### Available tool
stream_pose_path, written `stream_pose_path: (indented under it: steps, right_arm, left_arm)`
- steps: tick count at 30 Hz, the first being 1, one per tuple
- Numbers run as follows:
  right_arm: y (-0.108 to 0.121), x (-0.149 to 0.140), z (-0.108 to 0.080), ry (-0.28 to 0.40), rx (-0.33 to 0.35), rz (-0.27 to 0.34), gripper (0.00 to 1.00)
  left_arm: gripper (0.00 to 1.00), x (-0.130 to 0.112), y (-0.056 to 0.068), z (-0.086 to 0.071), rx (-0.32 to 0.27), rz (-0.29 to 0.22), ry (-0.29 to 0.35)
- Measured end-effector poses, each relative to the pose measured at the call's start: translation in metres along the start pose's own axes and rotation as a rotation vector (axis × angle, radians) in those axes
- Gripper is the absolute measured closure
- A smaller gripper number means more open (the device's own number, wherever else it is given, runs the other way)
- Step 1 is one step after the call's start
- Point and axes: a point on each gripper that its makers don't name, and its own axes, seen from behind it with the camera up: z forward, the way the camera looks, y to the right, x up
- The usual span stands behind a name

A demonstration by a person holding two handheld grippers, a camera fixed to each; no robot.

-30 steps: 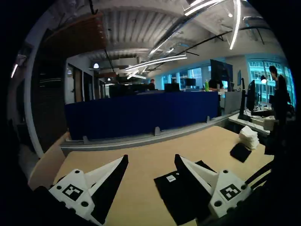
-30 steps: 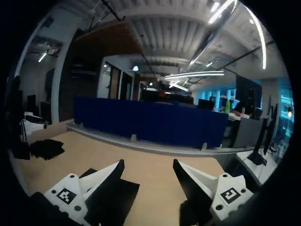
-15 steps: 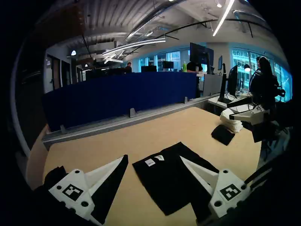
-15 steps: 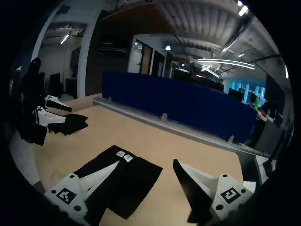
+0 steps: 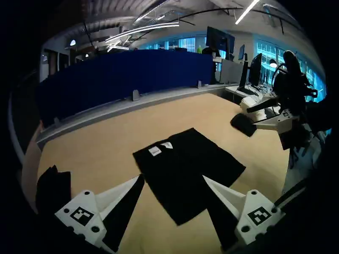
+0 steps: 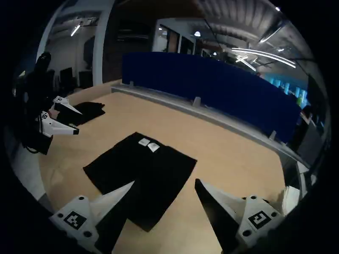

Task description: Fold towel

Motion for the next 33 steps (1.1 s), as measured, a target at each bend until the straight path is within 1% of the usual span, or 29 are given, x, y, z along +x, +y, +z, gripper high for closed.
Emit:
stream_pose_path:
  steps: [6,12,15,18,21,24,29,33]
  right_arm:
    - [-0.013,-0.045,0.013,-0.071,0.026,-0.01,0.01]
    - [-0.027,-0.085,0.023,-0.136,0.053,-0.009,0.02]
    - [-0.032,-0.103,0.026,-0.166,0.061,-0.002,0.03]
    - [-0.036,-0.118,0.029,-0.193,0.072,0.009,0.03]
    - [-0.041,-0.13,0.03,-0.215,0.087,0.016,0.04]
    - [-0.043,-0.138,0.031,-0.232,0.094,0.014,0.05]
    - [-0.044,-0.148,0.031,-0.255,0.096,0.007,0.06]
    - [-0.047,-0.157,0.032,-0.279,0.105,0.002,0.11]
  left_arm:
    - [0.09,-0.045,0.008,0.014,-0.027,-0.007,-0.086]
    - [0.09,-0.086,0.016,0.027,-0.05,0.002,-0.167]
    - [0.09,-0.103,0.021,0.031,-0.067,0.006,-0.205]
    - [0.09,-0.118,0.027,0.034,-0.085,-0.001,-0.238]
    - [0.09,-0.129,0.031,0.035,-0.097,-0.014,-0.265]
    - [0.09,-0.135,0.032,0.037,-0.104,-0.021,-0.278]
    - [0.09,-0.142,0.03,0.039,-0.1,-0.009,-0.295]
    - [0.09,-0.145,0.027,0.042,-0.093,0.01,-0.306]
